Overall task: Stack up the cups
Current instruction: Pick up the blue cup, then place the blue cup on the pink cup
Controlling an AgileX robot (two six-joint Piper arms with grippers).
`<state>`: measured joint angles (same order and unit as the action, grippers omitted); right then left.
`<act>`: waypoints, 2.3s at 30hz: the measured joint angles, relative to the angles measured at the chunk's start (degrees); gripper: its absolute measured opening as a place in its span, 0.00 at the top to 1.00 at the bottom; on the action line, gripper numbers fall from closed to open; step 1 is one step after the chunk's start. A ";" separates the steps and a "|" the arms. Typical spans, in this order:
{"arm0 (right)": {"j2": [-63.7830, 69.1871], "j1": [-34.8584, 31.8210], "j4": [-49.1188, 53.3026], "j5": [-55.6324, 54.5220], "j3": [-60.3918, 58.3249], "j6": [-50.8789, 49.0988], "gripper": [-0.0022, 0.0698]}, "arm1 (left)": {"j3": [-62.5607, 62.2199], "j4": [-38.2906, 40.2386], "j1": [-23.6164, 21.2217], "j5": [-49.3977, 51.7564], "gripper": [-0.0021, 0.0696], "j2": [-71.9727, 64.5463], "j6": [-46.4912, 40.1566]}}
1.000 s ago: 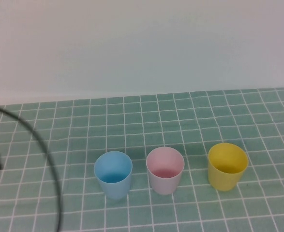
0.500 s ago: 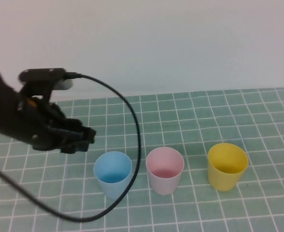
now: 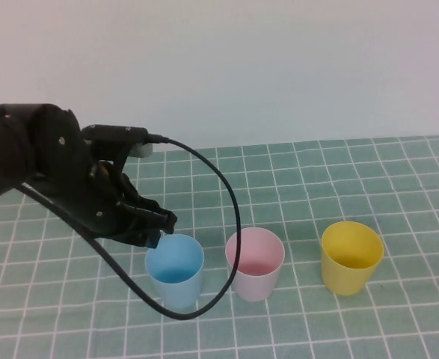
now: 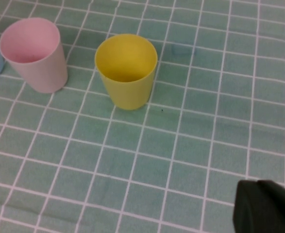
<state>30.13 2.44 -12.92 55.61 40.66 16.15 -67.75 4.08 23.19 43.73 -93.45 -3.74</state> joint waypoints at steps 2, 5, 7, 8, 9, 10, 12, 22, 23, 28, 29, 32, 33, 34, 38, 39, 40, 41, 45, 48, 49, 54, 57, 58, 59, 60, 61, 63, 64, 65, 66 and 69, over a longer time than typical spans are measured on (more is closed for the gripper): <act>0.00 0.00 -0.15 0.11 0.00 -0.09 0.97 | 0.00 -0.13 0.29 0.00 0.49 -1.55 0.00; 0.00 0.00 -0.44 0.19 0.00 -0.09 0.97 | 0.00 -0.50 0.37 0.11 0.49 -4.38 0.00; 0.00 0.00 -0.54 0.24 0.00 -0.09 0.97 | 0.00 -0.89 0.37 0.11 0.49 -6.13 0.00; 0.00 0.00 -0.58 0.24 0.00 -0.09 0.97 | 0.00 -0.89 0.37 -0.01 0.49 -6.81 0.00; 0.00 0.00 -0.67 0.24 0.00 -0.09 0.97 | 0.00 -0.89 0.37 -0.20 0.50 -7.50 0.00; 0.00 0.00 -0.67 0.24 0.00 -0.09 0.97 | 0.00 -0.89 0.37 -0.20 0.53 -8.06 0.15; 0.00 0.00 -0.67 0.24 0.00 -0.09 0.97 | 0.00 -0.99 0.37 -0.29 0.67 -8.55 1.25; 0.00 0.00 -0.67 -0.11 0.00 -0.09 0.97 | -8.01 -5.28 0.37 6.52 0.97 -7.66 1.16; 0.00 0.00 -0.67 -0.11 0.00 -0.09 0.97 | -10.03 -6.80 0.37 8.34 0.97 -7.52 1.16; 0.00 0.00 -0.67 -0.14 0.00 -0.09 0.97 | -24.50 -1.12 0.37 19.42 0.97 -6.18 -2.93; 0.00 0.00 -0.67 -0.14 0.00 -0.09 0.97 | -26.62 2.97 0.37 21.25 0.97 -6.18 -5.29; 0.00 0.00 -0.67 -0.14 0.00 -0.09 0.97 | -31.27 10.61 2.22 23.10 0.97 -7.14 -9.06; 0.00 0.00 -0.67 -0.14 0.00 -0.09 0.97 | -31.96 10.36 3.46 22.49 0.97 -7.55 -8.70; 0.00 0.00 -0.67 -0.14 0.00 -0.09 0.97 | -32.23 9.81 4.59 21.97 0.97 -8.05 -7.88; 0.00 0.00 -0.70 0.06 0.00 -0.09 0.97 | -32.32 6.50 9.43 20.92 0.97 -10.92 -6.84; 0.00 0.00 -0.70 0.06 0.00 0.16 0.97 | -32.44 4.61 10.48 20.79 0.97 -11.91 -6.16; 0.00 0.00 -0.70 0.06 0.00 0.28 0.97 | -32.55 2.63 11.35 20.79 0.97 -12.87 -5.28; 0.00 0.00 -0.70 0.11 0.00 0.40 0.97 | -32.55 1.16 11.95 20.69 0.97 -13.56 -4.52; 0.00 0.00 -0.70 0.33 0.00 0.63 0.97 | -32.55 -1.53 13.03 20.02 0.97 -15.93 -3.15; 0.00 0.00 -0.79 0.38 0.00 0.68 0.97 | -32.55 -1.31 13.03 20.56 0.97 -16.64 -3.03; 0.00 0.00 -0.79 0.48 0.00 0.77 0.97 | -32.55 -1.31 13.03 20.58 0.97 -16.89 -3.03; 0.00 0.00 -1.15 0.48 0.00 0.91 0.97 | -32.55 -1.45 13.03 20.46 0.97 -17.01 -3.03; 0.00 0.00 -1.24 0.61 0.00 1.78 0.97 | -32.55 -1.53 13.03 20.68 0.97 -17.01 -3.40; 0.00 0.00 -1.24 0.66 0.00 2.12 0.97 | -32.55 -1.53 13.03 20.73 0.96 -17.01 -3.40; 0.00 0.00 -1.24 0.75 0.00 2.39 0.97 | -32.55 -1.53 13.03 20.73 0.95 -17.01 -3.40; 0.00 0.00 -1.24 0.75 0.00 2.49 0.97 | -32.55 -1.53 13.03 20.73 0.93 -17.01 -3.40; 0.00 0.00 -1.24 0.79 0.00 2.66 0.97 | -32.55 -1.53 13.03 20.73 0.91 -17.01 -3.40; 0.00 0.00 -1.24 0.88 0.00 2.93 0.97 | -32.55 -1.53 13.03 20.73 0.88 -17.01 -3.69; 0.00 0.00 -1.24 0.88 0.00 2.93 0.97 | -32.55 -1.53 13.03 20.73 0.86 -17.01 -3.68; 0.00 0.00 -1.24 0.88 0.00 3.05 0.97 | -32.55 -1.53 13.03 20.73 0.84 -17.01 -3.68; 0.00 0.00 -1.24 0.88 0.00 3.05 0.97 | -32.55 -1.53 13.03 20.73 0.83 -17.01 -3.68; 0.00 0.00 -1.24 0.88 0.00 3.15 0.97 | -32.55 -2.27 13.03 20.62 0.82 -17.01 -3.68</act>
<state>30.13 2.44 -14.16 56.50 40.66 19.30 -100.30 1.81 36.22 64.36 -110.46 -7.42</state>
